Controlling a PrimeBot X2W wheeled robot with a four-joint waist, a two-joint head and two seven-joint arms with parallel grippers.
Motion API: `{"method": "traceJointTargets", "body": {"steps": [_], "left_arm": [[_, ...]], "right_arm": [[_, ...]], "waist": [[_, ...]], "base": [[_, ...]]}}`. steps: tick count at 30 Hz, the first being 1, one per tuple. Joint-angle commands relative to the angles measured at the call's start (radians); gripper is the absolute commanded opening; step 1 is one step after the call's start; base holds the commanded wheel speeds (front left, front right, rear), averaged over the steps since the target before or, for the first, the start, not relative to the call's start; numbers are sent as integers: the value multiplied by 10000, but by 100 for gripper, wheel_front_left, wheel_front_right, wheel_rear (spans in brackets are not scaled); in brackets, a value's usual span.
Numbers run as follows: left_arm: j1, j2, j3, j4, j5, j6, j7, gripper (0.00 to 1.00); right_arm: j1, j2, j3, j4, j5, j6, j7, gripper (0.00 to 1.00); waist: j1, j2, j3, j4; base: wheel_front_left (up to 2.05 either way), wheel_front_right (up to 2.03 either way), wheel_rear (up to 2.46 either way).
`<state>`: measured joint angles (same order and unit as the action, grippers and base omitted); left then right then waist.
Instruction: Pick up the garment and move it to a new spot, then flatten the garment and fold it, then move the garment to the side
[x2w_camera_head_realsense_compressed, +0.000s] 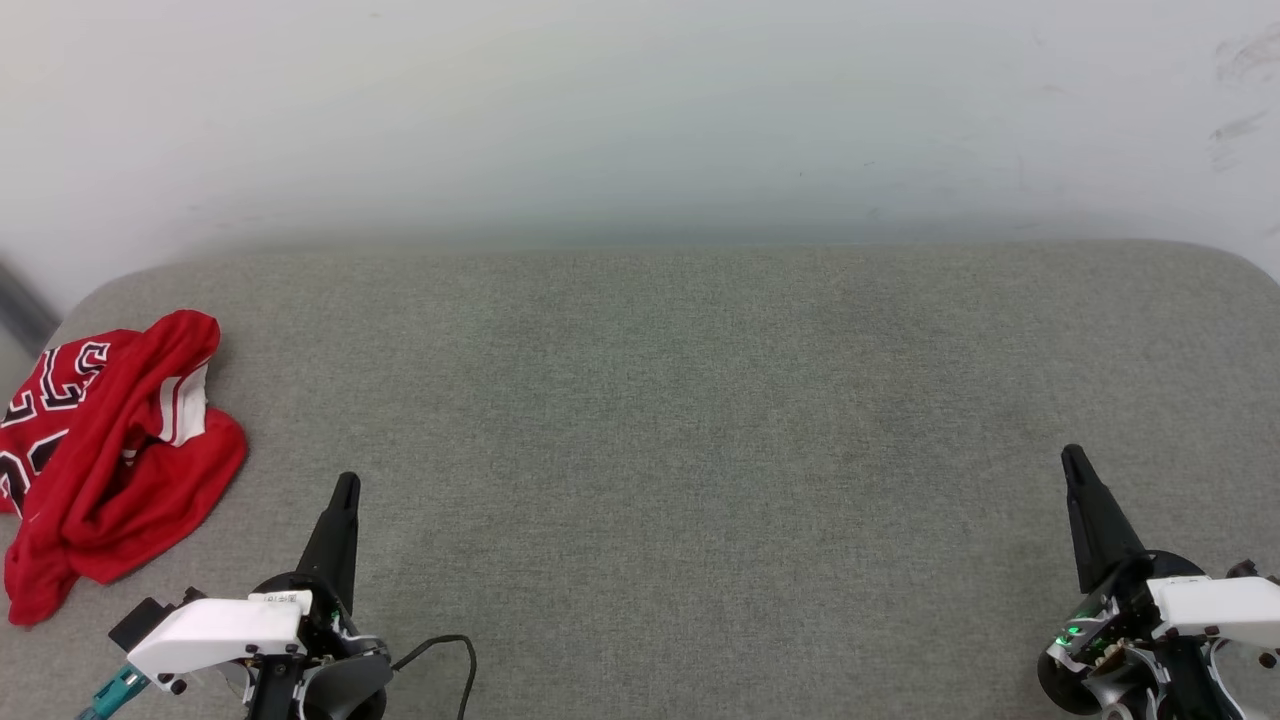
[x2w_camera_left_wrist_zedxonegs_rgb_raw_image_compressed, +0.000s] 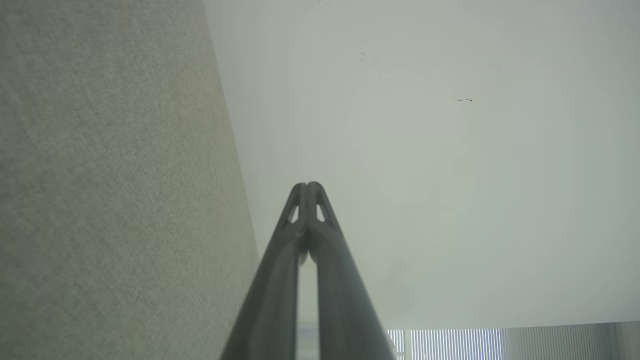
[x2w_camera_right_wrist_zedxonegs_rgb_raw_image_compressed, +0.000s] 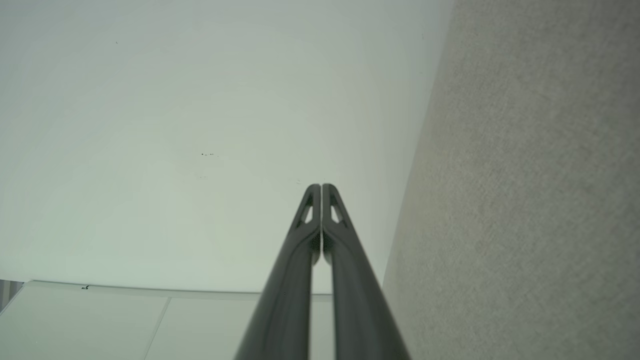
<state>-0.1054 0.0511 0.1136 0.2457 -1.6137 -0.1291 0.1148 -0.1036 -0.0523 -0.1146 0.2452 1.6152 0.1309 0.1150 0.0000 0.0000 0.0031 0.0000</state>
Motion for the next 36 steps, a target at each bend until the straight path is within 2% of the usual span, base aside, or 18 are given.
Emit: {"method": "traceJointTargets", "body": {"steps": [1,36], "left_arm": [[-72,-12,21,3,17,-39,14,0],[-72,-13,20,3,17,-39,13,0]], "right_arm": [[-105,34,11,8,-47,-3,8,0],[-105,34,11,8,-46,-3,6,0]], "waist": [[0,0,0,0],[0,0,0,0]], "base": [[0,0,0],[0,0,0]]}}
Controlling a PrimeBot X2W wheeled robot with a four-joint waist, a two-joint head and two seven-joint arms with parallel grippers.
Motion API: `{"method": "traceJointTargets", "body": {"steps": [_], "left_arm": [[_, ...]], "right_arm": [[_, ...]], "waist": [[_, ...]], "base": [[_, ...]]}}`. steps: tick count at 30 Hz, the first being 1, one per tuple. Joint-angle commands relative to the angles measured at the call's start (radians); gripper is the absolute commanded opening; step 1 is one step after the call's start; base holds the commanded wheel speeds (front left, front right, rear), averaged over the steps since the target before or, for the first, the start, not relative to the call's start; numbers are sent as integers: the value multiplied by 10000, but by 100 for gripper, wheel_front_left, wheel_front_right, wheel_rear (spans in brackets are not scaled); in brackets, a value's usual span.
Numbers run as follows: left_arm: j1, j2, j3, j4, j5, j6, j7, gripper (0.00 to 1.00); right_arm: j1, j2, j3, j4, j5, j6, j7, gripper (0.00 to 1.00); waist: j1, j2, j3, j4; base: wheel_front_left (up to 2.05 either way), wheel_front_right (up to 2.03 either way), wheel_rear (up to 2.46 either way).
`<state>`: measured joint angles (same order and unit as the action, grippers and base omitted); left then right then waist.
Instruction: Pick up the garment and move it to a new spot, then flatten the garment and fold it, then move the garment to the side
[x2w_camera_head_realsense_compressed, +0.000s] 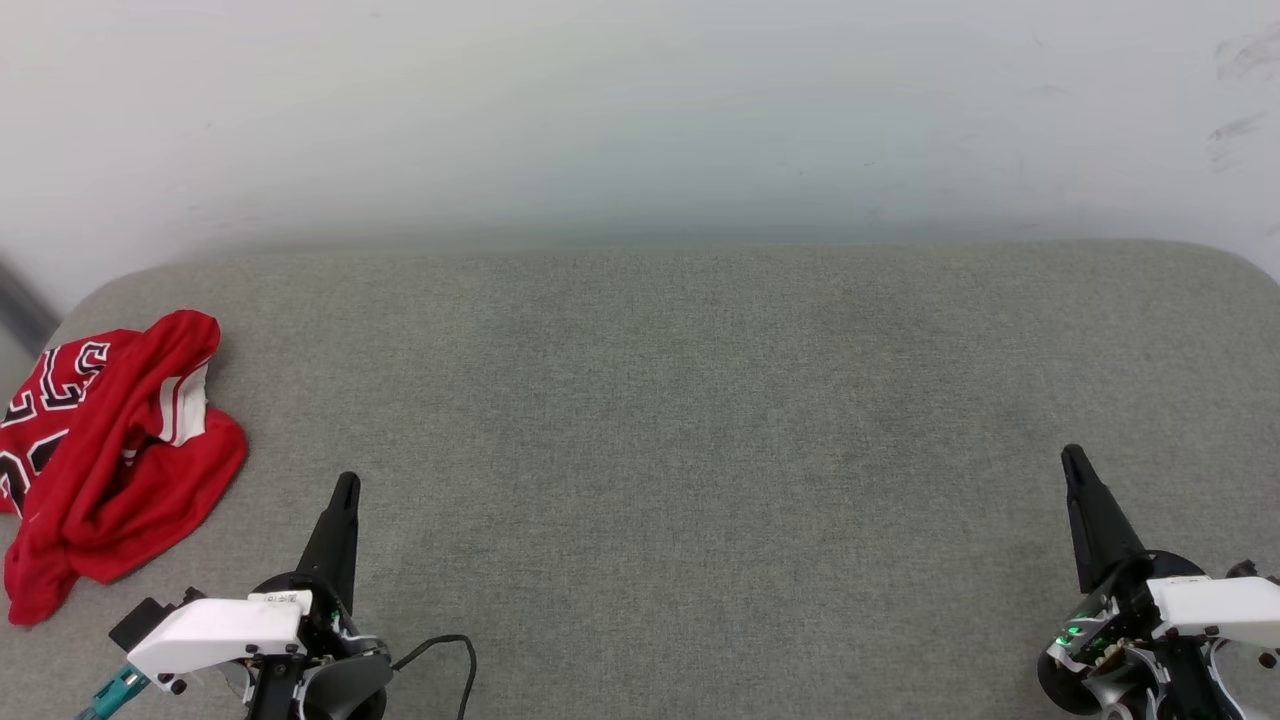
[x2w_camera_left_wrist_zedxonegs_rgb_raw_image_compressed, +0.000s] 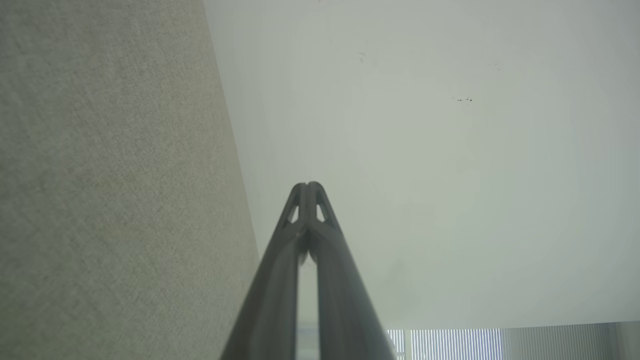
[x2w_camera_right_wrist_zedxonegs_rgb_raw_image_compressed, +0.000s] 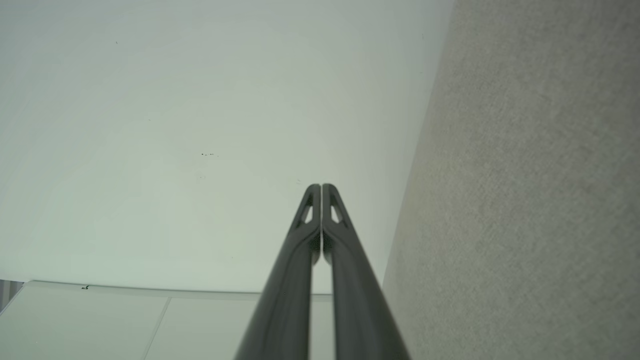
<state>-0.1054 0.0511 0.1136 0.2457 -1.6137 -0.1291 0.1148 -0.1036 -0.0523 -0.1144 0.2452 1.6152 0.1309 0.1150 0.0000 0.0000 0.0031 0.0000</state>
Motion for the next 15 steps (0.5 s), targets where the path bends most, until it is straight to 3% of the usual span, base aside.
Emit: {"method": "traceJointTargets", "body": {"steps": [1,5,6,15], "left_arm": [[-72,-13,20,3,17,-39,13,0],[-72,-13,20,3,17,-39,13,0],[0,0,0,0,0,0,0,100],[303,-23,-169,41,255,11,-339,100]], "right_arm": [[-105,34,9,8,-46,-3,6,0],[-105,34,9,8,-46,-3,6,0],[0,0,0,0,0,0,0,100],[353,8,170,-4,-119,-2,-337,100]], "waist": [[0,0,0,0],[0,0,0,0],[0,0,0,0],[0,0,-1,-8]], "base": [[0,0,0],[0,0,0],[0,0,0],[0,0,0]]}}
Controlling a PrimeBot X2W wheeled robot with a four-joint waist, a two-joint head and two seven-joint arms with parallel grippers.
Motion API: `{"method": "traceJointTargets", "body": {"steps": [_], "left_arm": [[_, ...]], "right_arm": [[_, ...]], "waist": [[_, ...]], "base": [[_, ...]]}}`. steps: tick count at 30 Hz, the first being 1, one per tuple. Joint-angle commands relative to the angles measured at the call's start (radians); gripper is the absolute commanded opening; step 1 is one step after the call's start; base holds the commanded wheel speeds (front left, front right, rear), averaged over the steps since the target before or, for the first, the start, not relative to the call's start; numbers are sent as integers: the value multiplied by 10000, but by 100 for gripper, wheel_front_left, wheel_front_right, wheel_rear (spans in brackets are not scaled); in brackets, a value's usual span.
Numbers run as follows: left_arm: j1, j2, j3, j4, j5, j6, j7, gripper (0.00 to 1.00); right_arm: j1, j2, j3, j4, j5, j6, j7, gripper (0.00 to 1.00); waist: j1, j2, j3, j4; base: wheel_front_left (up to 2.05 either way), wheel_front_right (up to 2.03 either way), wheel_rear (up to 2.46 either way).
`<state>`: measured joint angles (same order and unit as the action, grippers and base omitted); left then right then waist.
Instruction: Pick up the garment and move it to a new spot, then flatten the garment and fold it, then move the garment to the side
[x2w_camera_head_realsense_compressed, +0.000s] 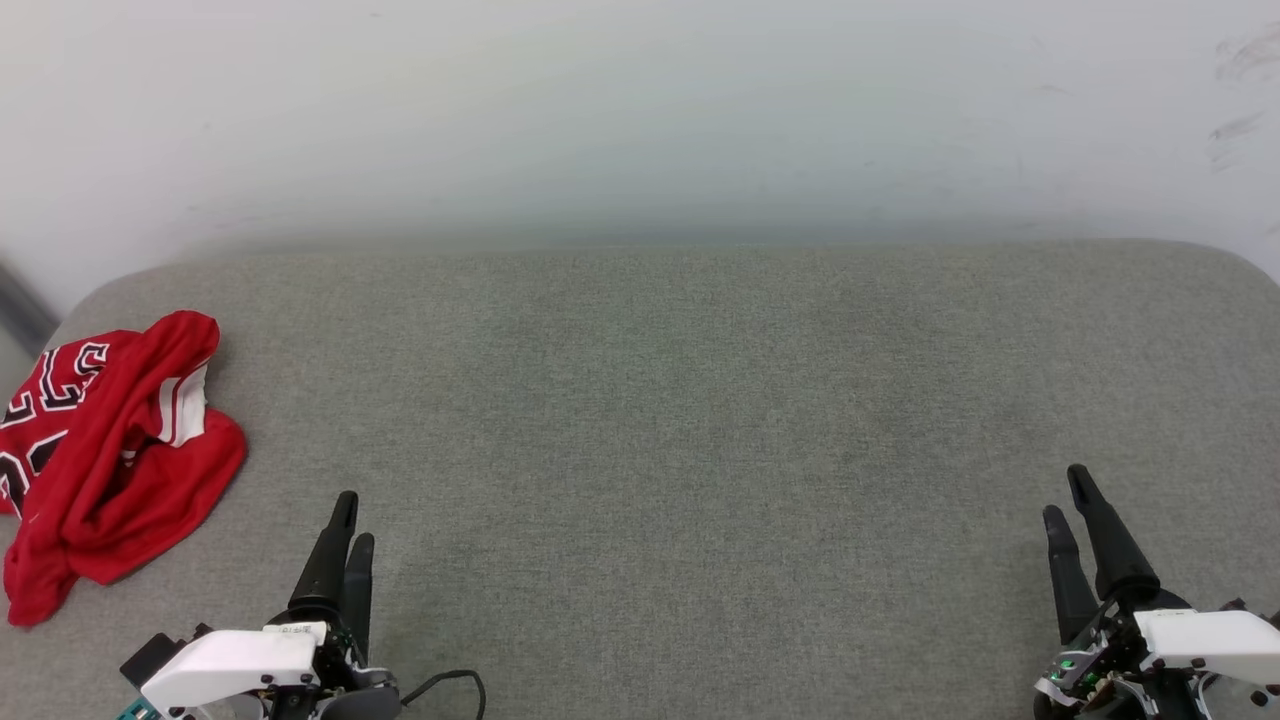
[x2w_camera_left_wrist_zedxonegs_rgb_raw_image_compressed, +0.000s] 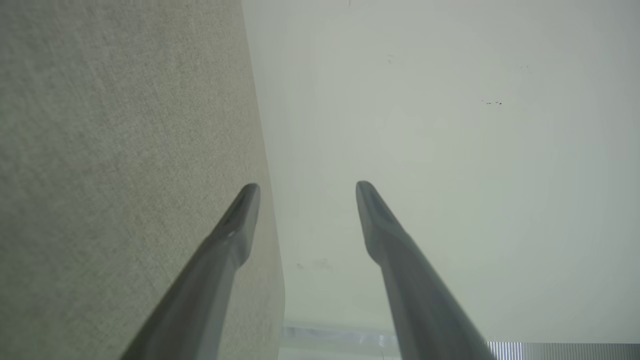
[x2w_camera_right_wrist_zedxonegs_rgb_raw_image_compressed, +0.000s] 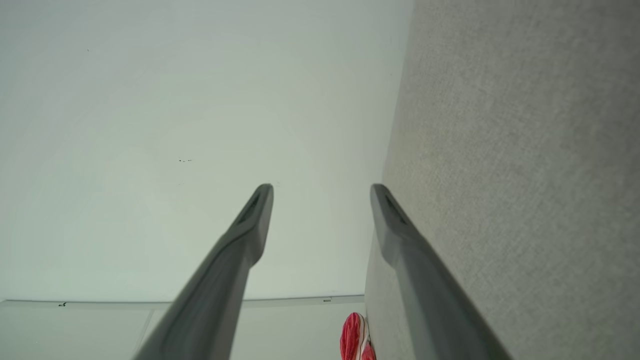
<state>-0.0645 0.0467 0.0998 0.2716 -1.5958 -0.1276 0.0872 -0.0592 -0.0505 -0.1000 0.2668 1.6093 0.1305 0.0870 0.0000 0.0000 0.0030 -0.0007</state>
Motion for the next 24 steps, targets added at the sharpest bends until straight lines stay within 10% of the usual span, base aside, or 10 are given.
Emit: {"method": "traceJointTargets", "body": {"steps": [1,24], "left_arm": [[-87,22,-51,-231,154,-5,-112,100],[142,28,887,-872,2928,177,-1120,100]], "right_arm": [[-66,-9,39,-247,-93,2,-108,100],[161,-7,-79,-776,-3918,2,-1116,100]], "waist": [[0,0,0,-2],[0,0,-1,-31]], "base": [[0,0,0],[0,0,0]]}}
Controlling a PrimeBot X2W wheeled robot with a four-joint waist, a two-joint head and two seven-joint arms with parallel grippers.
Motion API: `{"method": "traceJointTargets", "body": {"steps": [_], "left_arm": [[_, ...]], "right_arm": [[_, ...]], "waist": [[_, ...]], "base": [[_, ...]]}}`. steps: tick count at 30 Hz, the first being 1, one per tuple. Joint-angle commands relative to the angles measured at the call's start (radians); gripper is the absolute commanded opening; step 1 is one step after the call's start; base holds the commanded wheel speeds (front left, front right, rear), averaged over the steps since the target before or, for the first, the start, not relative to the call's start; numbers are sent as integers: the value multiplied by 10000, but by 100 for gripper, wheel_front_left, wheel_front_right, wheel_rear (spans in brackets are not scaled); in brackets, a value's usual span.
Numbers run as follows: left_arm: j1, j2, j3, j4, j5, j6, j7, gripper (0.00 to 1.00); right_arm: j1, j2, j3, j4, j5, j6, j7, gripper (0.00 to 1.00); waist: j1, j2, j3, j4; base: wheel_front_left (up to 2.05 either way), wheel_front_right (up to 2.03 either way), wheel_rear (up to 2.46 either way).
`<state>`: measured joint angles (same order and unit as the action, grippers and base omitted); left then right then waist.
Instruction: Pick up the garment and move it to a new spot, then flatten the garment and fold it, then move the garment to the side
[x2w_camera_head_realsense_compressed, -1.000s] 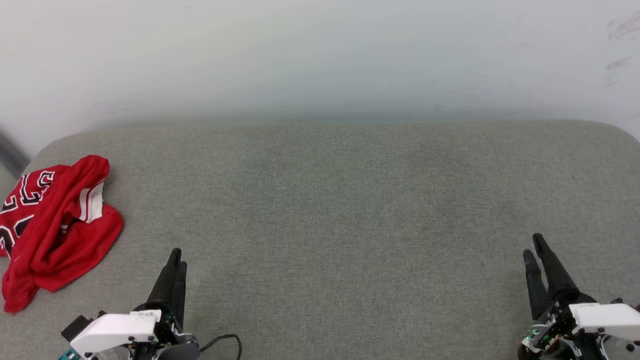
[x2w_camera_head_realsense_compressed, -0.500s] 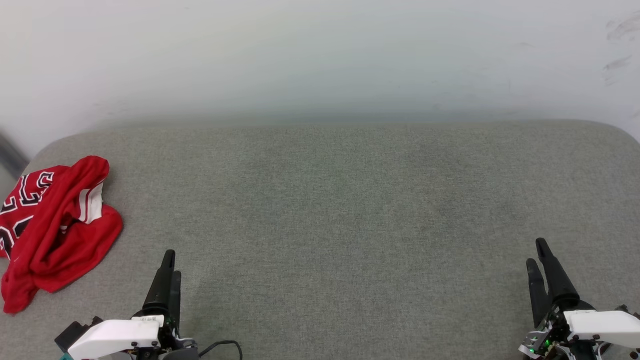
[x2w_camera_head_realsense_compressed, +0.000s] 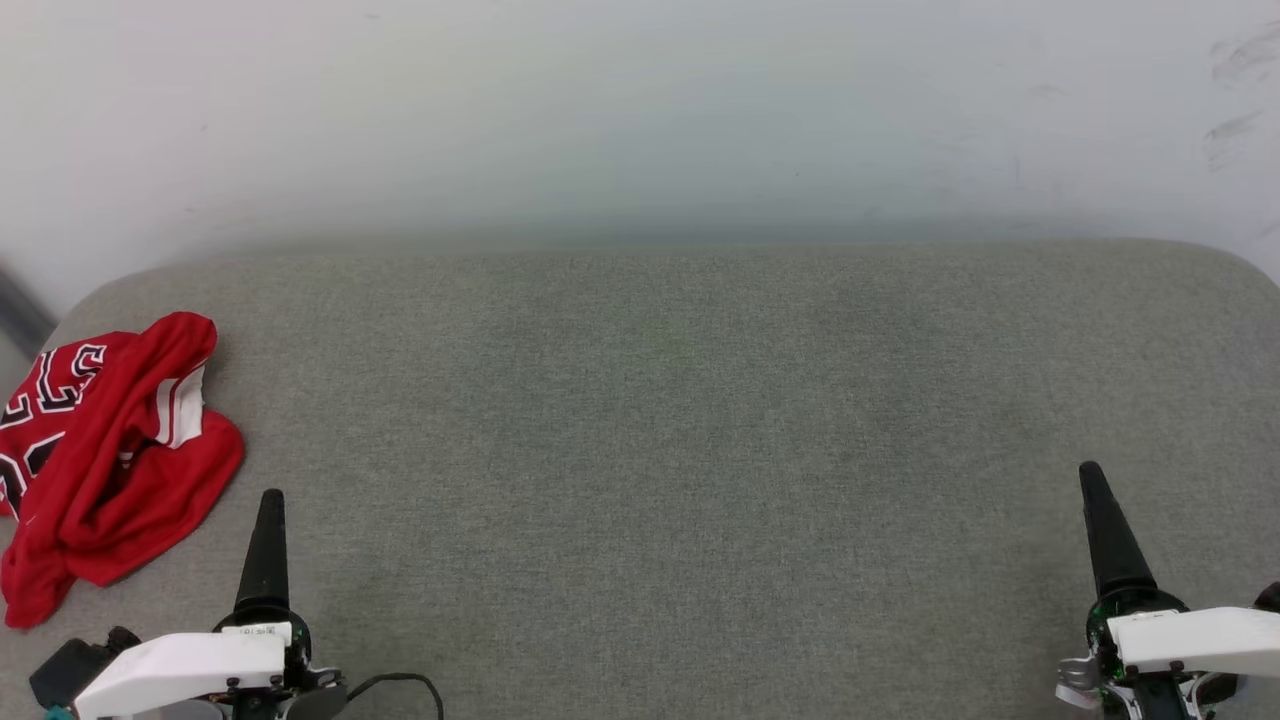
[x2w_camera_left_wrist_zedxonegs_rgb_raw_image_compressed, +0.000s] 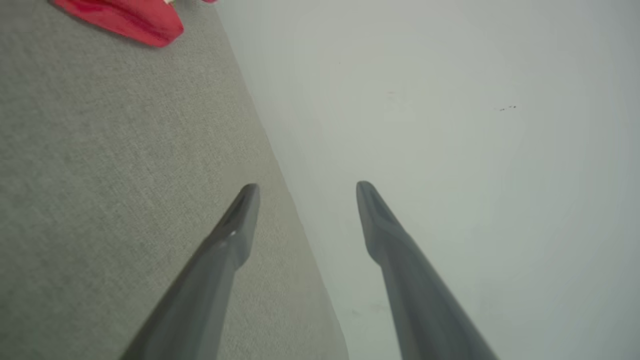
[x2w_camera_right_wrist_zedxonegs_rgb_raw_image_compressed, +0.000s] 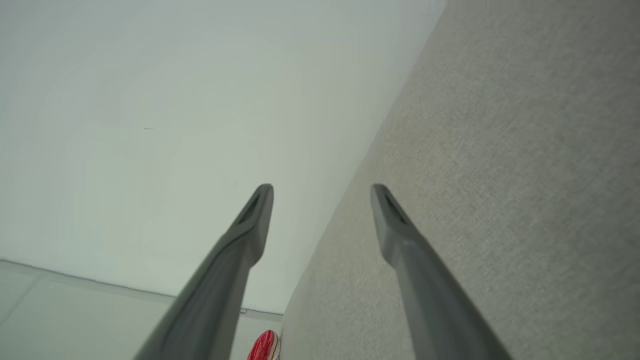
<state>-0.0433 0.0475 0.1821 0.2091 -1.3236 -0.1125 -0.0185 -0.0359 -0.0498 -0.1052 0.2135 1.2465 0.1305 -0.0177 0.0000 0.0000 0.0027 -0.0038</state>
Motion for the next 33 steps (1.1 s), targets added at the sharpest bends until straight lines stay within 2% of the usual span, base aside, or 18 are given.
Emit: {"method": "traceJointTargets", "body": {"steps": [1,7,17,21,22,29,33], "left_arm": [[-77,22,101,-375,381,80,-102,100],[-81,24,49,-1493,1776,496,-322,100],[149,27,-891,-2814,4018,1202,-670,100],[248,27,-1381,-3095,5125,1142,-788,100],[248,27,-1381,-3095,5125,1142,-788,100],[375,29,-2084,-3300,6831,1288,-1005,100],[425,104,-2539,-3308,7858,1644,-1117,100]], "right_arm": [[-64,-15,-57,-343,-655,2,-106,100],[-70,-15,-96,-1130,-2587,2,-327,100],[59,-14,391,-2162,-5073,2,-669,100],[107,-14,584,-2429,-5926,2,-802,100],[107,-14,584,-2429,-5926,2,-802,100],[239,-13,870,-2625,-7355,2,-1009,100],[304,-13,968,-2689,-8060,2,-1122,100]], "waist": [[0,0,6,-1],[0,0,48,-3],[0,0,96,-9],[0,0,109,-12],[0,0,109,-12],[0,0,134,-5],[0,0,146,-7]], "base": [[0,0,0],[0,0,0],[0,0,0],[0,0,0],[0,0,0],[0,0,0],[0,0,0]]}}
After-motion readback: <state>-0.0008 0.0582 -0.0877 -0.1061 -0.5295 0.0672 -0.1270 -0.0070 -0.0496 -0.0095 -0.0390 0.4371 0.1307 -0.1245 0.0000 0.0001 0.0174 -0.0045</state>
